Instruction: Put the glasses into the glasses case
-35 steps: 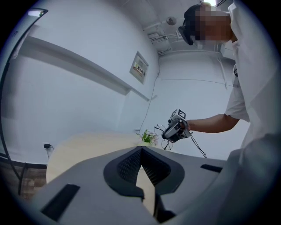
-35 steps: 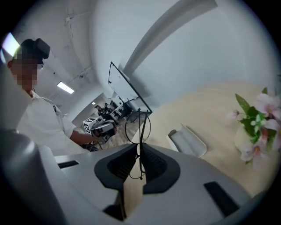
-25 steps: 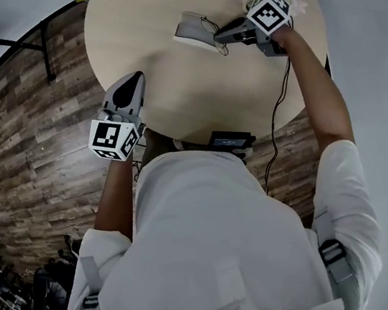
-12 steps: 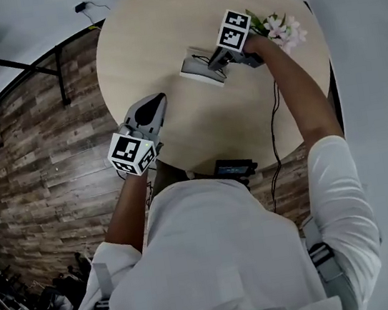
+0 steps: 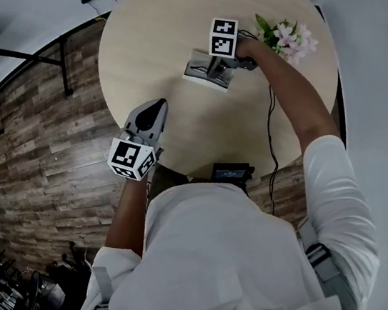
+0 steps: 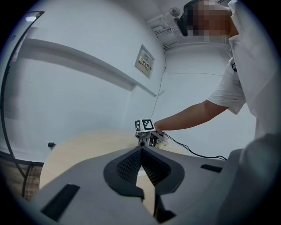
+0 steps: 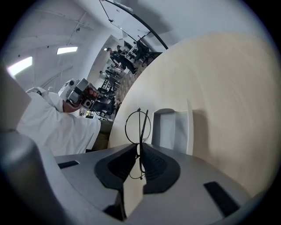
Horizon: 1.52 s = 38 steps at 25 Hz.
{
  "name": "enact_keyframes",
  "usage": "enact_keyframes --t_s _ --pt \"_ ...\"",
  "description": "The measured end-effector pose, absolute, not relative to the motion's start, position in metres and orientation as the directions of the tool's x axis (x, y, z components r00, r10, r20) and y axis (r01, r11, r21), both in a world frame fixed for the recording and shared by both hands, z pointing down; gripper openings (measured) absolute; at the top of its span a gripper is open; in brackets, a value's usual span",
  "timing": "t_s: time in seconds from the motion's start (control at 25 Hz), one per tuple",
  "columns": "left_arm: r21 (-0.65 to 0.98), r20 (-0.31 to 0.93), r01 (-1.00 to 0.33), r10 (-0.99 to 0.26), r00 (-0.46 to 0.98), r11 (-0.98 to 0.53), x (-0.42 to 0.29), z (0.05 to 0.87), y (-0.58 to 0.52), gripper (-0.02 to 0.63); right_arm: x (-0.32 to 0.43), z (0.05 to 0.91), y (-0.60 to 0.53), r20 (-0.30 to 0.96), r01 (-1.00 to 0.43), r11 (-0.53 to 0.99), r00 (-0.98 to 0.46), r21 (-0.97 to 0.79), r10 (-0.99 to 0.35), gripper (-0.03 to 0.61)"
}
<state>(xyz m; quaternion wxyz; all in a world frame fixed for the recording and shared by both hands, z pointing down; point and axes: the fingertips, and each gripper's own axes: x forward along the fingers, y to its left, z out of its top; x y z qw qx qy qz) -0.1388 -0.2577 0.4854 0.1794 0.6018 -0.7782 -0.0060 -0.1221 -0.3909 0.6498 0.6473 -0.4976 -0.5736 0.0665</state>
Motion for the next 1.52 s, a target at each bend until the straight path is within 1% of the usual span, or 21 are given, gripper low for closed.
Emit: enact_keyframes --t_s 0.52,0.84,1.04,1.16,1.32,1.52 --pt "0.255 0.283 -0.925 -0.936 -0.208 0.283 -0.138 0.494 -0.252 0.012 -0.116 0.672 -0.387 0.705 0.465 0.537 0.373 -0.704 0.603 0.052" --pt "0.274 0.287 -0.918 -0.935 -0.207 0.288 -0.138 0.502 -0.250 0.012 -0.116 0.680 -0.388 0.717 0.484 0.539 0.350 -0.690 0.604 0.064" --pt "0.280 0.287 -0.917 -0.936 -0.202 0.284 -0.136 0.503 -0.251 0.012 -0.116 0.679 -0.388 0.711 0.489 0.531 0.337 -0.692 0.617 0.060" --pt "0.282 0.285 -0.918 -0.938 -0.198 0.280 -0.134 0.504 -0.252 0.012 -0.121 0.676 -0.393 0.739 0.513 0.553 0.292 -0.657 0.607 0.058" --pt "0.292 0.284 -0.914 -0.938 -0.197 0.280 -0.133 0.505 -0.250 0.012 -0.133 0.676 -0.402 0.807 0.544 0.625 0.187 -0.560 0.560 0.058" --pt "0.297 0.276 -0.914 -0.941 -0.196 0.277 -0.130 0.504 -0.250 0.012 -0.144 0.679 -0.400 0.904 0.596 0.717 0.036 -0.361 0.426 0.057"
